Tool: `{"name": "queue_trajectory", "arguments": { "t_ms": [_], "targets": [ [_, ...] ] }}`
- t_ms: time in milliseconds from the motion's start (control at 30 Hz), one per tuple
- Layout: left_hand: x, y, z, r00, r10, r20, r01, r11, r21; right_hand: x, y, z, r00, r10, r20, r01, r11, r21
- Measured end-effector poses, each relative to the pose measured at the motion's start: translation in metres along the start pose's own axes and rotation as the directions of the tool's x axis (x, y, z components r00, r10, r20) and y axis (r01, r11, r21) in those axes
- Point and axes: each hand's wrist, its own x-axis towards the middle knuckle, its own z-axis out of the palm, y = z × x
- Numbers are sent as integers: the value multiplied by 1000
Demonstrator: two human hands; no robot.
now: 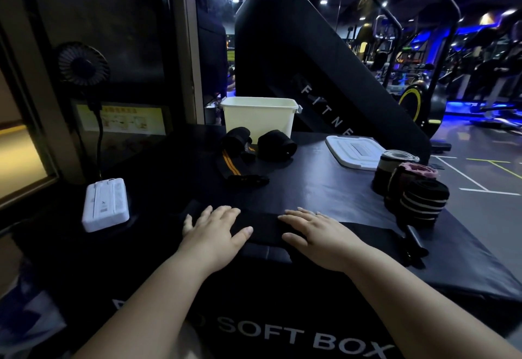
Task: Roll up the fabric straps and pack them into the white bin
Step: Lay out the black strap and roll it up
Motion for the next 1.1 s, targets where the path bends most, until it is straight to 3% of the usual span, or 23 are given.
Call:
{"name": "queue_trajectory", "arguments": {
  "t_ms": [267,600,733,900,1100],
  "targets": [
    [15,19,-7,999,-15,-28,16,999,45,7,-1,0,1000,16,-7,-16,1000,6],
    [23,13,-4,989,0,149,-12,997,79,-2,10,-5,998,-27,54,28,1000,-10],
    [32,19,-12,995,-4,95,-5,995,96,2,9,-23,999,-34,42,31,998,61],
    [69,44,-24,993,33,-115,-29,999,42,37,22,-52,981,166,-104,-149,977,151],
    [139,71,-26,980,-19,-197,-15,986,-168,98,43,-52,909,391,-145,-273,820,503]
  ]
}}
